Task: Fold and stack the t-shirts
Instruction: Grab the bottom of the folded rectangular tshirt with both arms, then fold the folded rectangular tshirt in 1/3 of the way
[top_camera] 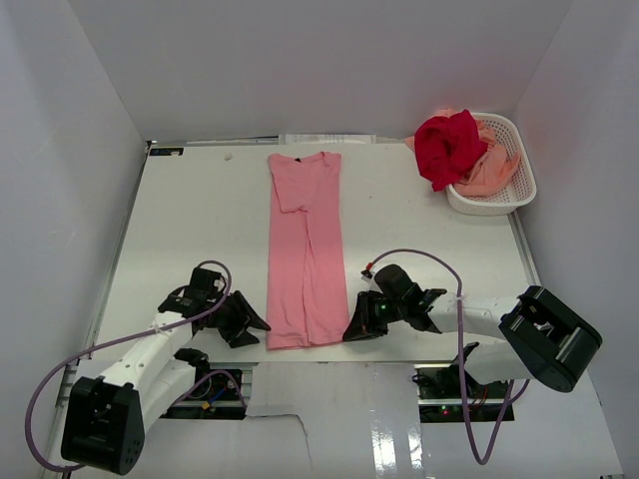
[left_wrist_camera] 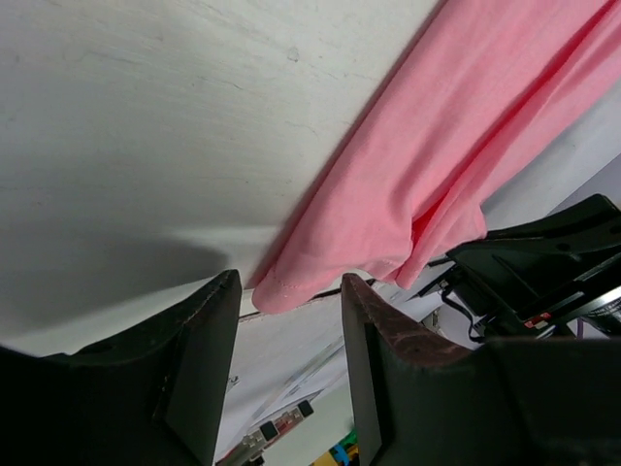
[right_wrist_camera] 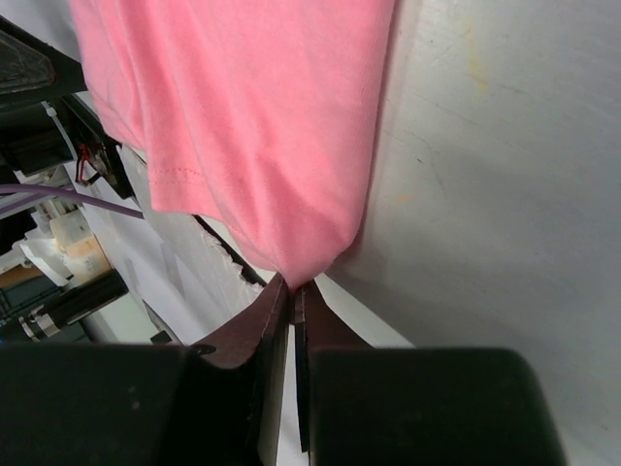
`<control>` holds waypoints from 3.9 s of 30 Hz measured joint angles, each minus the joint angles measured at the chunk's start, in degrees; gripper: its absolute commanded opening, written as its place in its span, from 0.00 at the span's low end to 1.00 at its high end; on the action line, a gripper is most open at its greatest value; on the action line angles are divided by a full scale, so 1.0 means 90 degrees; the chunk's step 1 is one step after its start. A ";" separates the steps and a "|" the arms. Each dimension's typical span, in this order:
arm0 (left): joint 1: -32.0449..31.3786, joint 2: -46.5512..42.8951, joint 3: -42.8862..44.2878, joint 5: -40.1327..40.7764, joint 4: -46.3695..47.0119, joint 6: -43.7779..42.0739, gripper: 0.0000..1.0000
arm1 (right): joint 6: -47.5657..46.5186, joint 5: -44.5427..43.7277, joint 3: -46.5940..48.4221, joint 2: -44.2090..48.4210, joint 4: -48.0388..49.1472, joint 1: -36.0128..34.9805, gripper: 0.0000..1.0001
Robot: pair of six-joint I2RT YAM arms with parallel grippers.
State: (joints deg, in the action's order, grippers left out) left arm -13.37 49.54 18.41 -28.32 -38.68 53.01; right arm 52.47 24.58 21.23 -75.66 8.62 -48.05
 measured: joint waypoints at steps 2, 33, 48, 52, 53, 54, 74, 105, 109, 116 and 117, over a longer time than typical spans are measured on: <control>-0.0002 0.0228 -0.0005 -0.0002 0.0109 0.0000 0.56 | -0.0041 -0.0010 0.0005 0.0000 -0.0036 0.0000 0.08; -0.0811 0.1100 -0.0007 -0.0282 0.1064 0.0330 0.54 | -0.0146 -0.0024 0.0012 -0.0022 -0.0141 0.0000 0.08; -0.1076 0.1503 -0.0284 -0.0612 0.1872 0.0568 0.00 | -0.0202 0.0007 0.0012 -0.0022 -0.0138 0.0000 0.08; -0.1078 0.1511 -0.0299 -0.0651 0.1955 0.0561 0.00 | -0.0216 0.0027 0.0012 -0.0022 -0.0138 0.0000 0.08; -0.1078 0.1523 -0.0299 -0.0665 0.1972 0.0556 0.00 | -0.0216 0.0032 0.0012 -0.0019 -0.0141 0.0000 0.08; -0.1078 0.1540 -0.0294 -0.0675 0.1977 0.0549 0.00 | -0.0216 0.0039 0.0015 -0.0019 -0.0143 0.0000 0.08; -0.0894 0.1936 0.1013 -0.0848 0.1428 0.0219 0.00 | -0.1095 0.0073 0.1518 0.0580 -0.1736 0.0355 0.08; 0.0316 0.3504 0.3291 -0.0899 0.1161 -0.1008 0.00 | -0.2611 0.0294 0.3978 -0.1392 -0.2667 0.1190 0.08; 0.0352 0.3723 0.3449 -0.0894 0.1185 -0.1013 0.00 | -0.2737 0.0294 0.4153 -0.1484 -0.2810 0.1302 0.08; 0.0389 0.3912 0.3786 -0.0877 0.1241 -0.1047 0.00 | -0.2892 0.0294 0.4342 -0.1576 -0.2922 0.1418 0.08; 0.0391 0.3944 0.3813 -0.0874 0.1270 -0.1054 0.00 | -0.2905 0.0296 0.4357 -0.1588 -0.2936 0.1426 0.08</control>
State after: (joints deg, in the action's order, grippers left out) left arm -9.85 85.03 52.73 -36.18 -27.24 43.53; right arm 26.33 27.24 60.45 -89.95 -17.80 -35.22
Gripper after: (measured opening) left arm 0.017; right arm 0.086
